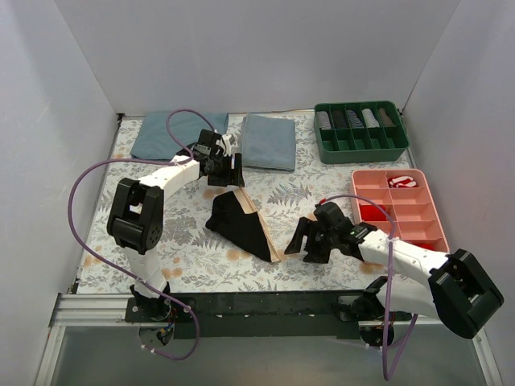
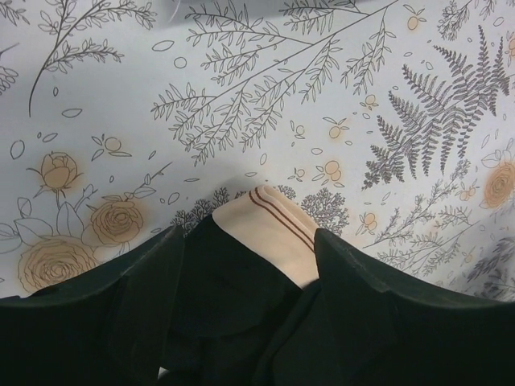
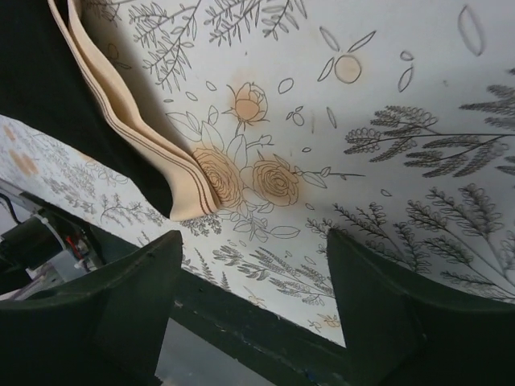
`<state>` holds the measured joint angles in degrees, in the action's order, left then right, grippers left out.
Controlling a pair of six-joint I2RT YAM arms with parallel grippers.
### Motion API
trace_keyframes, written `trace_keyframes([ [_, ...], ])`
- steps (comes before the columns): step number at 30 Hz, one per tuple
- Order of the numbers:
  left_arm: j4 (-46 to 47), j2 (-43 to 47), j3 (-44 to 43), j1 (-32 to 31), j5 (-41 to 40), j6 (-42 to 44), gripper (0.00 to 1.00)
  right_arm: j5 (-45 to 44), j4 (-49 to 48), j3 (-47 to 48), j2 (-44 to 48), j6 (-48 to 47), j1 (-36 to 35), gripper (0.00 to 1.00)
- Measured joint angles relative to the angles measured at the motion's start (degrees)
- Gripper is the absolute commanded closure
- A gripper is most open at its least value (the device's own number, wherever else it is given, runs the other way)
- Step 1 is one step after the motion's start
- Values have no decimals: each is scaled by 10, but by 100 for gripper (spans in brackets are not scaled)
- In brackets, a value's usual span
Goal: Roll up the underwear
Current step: Flatten out the underwear at the center of the board.
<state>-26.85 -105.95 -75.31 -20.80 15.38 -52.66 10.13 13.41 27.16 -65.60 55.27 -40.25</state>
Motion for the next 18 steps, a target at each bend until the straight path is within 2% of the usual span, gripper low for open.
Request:
trace_keyframes([
  [2, 14, 0, 7, 2, 5, 14, 37, 14, -22, -4, -16, 12, -7, 28],
  [7, 32, -6, 15, 12, 21, 37, 39, 32, -75, -5, -51, 29, -16, 31],
  [18, 84, -6, 80, 20, 42, 64, 31, 54, -151, -26, -70, 85, -61, 33],
])
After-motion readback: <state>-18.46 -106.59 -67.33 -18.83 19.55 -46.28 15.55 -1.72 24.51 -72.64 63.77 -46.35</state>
